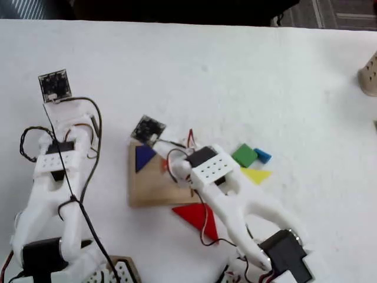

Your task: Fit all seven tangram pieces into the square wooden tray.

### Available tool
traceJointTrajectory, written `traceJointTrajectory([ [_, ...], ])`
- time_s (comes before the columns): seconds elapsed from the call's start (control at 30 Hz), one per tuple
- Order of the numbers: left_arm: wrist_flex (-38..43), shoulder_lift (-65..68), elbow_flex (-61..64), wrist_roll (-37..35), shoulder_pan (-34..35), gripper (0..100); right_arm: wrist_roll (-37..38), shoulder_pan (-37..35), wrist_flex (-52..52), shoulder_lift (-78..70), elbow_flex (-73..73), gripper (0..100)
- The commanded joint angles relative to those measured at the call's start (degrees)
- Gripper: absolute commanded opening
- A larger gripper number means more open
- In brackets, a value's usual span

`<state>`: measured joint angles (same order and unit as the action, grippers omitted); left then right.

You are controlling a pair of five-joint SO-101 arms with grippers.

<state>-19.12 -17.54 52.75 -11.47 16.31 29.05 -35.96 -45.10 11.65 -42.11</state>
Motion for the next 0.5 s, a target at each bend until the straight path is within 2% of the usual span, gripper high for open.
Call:
traceJointTrajectory([
  [0.0, 1.6, 0.0, -2.0, -0.3, -0.4, 2, -3.0, 1.5, 0.4, 2.4, 2.7, 2.2],
  [0.13, 1.5, 0.0, -2.0, -0.3, -0.4, 2, -3.2, 1.6, 3.0, -0.1, 2.7, 5.0],
  [0.27, 1.5, 0.0, -2.0, -0.3, -0.4, 2, -3.5, 1.3, 4.6, -7.2, 4.4, 17.9],
  [0.33, 1.5, 0.0, -2.0, -0.3, -0.4, 2, -3.3, 0.4, 2.5, -10.5, 7.3, 22.4],
  [0.47, 1.5, 0.0, -2.0, -0.3, -0.4, 2, -3.1, -2.1, -3.6, -16.1, 13.3, 22.9],
])
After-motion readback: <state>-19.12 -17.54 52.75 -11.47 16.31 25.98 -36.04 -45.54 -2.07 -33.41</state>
